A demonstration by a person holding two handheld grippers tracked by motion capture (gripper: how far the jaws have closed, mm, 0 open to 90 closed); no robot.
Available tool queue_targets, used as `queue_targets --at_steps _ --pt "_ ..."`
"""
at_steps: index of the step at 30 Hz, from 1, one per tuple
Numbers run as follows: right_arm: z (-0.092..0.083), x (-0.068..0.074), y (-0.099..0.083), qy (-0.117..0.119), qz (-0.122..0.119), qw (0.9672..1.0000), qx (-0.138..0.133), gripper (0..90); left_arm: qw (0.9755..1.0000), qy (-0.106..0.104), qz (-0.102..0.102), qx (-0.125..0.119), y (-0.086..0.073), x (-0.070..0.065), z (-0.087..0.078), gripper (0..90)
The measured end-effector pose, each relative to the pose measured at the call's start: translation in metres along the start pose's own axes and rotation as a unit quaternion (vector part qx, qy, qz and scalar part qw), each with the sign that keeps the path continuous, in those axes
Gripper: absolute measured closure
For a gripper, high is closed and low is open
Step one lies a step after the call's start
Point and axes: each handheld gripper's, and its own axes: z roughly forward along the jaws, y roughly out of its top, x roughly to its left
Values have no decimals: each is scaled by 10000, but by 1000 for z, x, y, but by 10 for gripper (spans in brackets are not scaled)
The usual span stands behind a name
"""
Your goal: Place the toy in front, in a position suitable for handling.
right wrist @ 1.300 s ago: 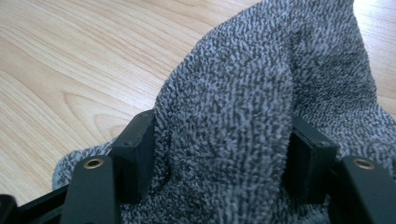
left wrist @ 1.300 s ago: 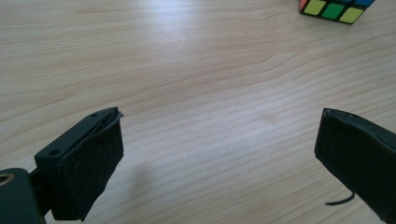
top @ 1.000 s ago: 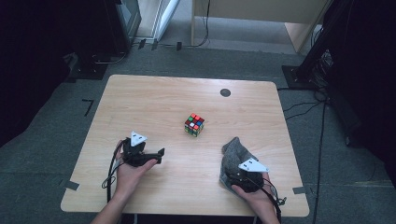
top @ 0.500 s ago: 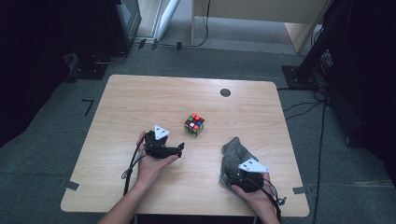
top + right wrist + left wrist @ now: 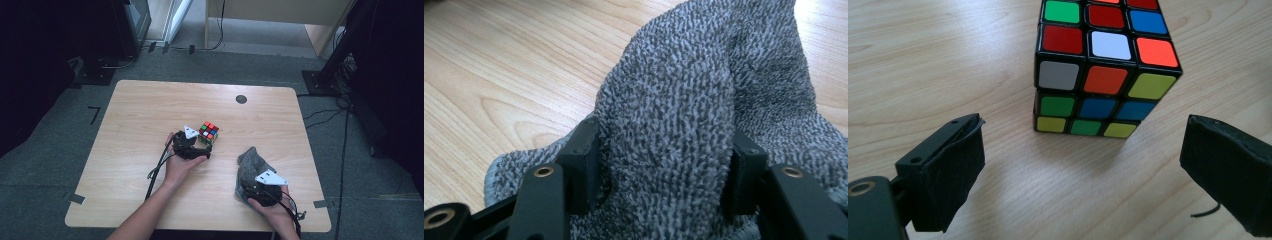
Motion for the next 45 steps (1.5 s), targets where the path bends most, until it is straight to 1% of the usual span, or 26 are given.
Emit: queue_targets --at_steps 3,4,8,10,11,12,13,15,17,21,22,23,24,27,30,31,33,34,35,36,37,39,42,43,44,45 --pt "0 0 0 6 8 10000 -2 445 10000 34 -13 21 3 -3 7 51" --pt "0 0 0 11 9 10000 -5 445 10000 36 4 13 6 -5 10 63" --pt "0 0 0 14 4 10000 -6 445 9999 83 15 94 9 -9 16 77" --pt "0 0 0 12 5 10000 -8 445 9997 179 65 176 13 -13 22 85" --pt "0 0 0 12 5 10000 -8 445 9997 179 65 176 13 -13 22 112" --pt "0 0 0 11 1 10000 -9 445 9995 232 67 188 14 -14 24 112" --pt "0 0 0 12 3 10000 -8 445 9992 301 95 233 15 -15 25 137" --pt "0 0 0 12 1 10000 -8 445 9989 360 89 287 16 -16 28 147" --pt "0 0 0 12 -2 10000 -11 445 9984 443 149 333 18 -17 30 180" --pt "0 0 0 6 -12 10000 -4 445 9980 462 211 373 20 -17 33 329" --pt "0 0 0 6 -12 10000 -4 445 9980 460 215 377 20 -17 32 329" --pt "0 0 0 3 -20 10000 0 445 9978 454 284 403 20 -16 31 334" --pt "0 0 0 3 -20 10000 0 445 9978 454 284 403 20 -16 31 336" --pt "0 1 0 -7 -24 10000 5 450 9982 286 374 370 17 -14 27 344" --pt "0 2 0 -72 -35 10000 -15 474 9984 130 452 299 13 -11 19 346" --pt "0 3 0 -103 -59 9999 -32 487 9985 103 458 272 12 -10 15 346" --pt "0 3 0 -127 -51 9999 -37 515 9990 22 401 194 10 -8 6 346" --pt "0 3 0 -124 -69 9999 -43 544 9991 -34 379 165 9 -7 1 346" --pt "0 3 0 -103 -70 9999 -47 556 9991 -121 397 126 7 -5 -11 346" --pt "0 3 0 -103 -70 9999 -47 556 9991 -121 397 126 7 -5 -11 347" --pt "0 2 0 -31 -38 10000 -57 576 9991 -199 373 99 6 -4 -17 347" --pt "-1 1 0 -9 -8 10000 -51 584 9985 -350 416 94 1 -4 -29 347" --pt "-1 1 0 -30 -4 10000 -51 602 9971 -512 563 97 -8 -6 -46 347" --pt "0 1 0 -39 -7 10000 -56 607 9965 -619 558 101 -11 -6 -51 347" --pt "0 1 0 -53 -9 10000 -59 609 9954 -783 530 129 -14 -5 -57 347" --pt "0 2 1 -65 -9 10000 -48 615 9948 -881 501 106 -17 -5 -62 346"
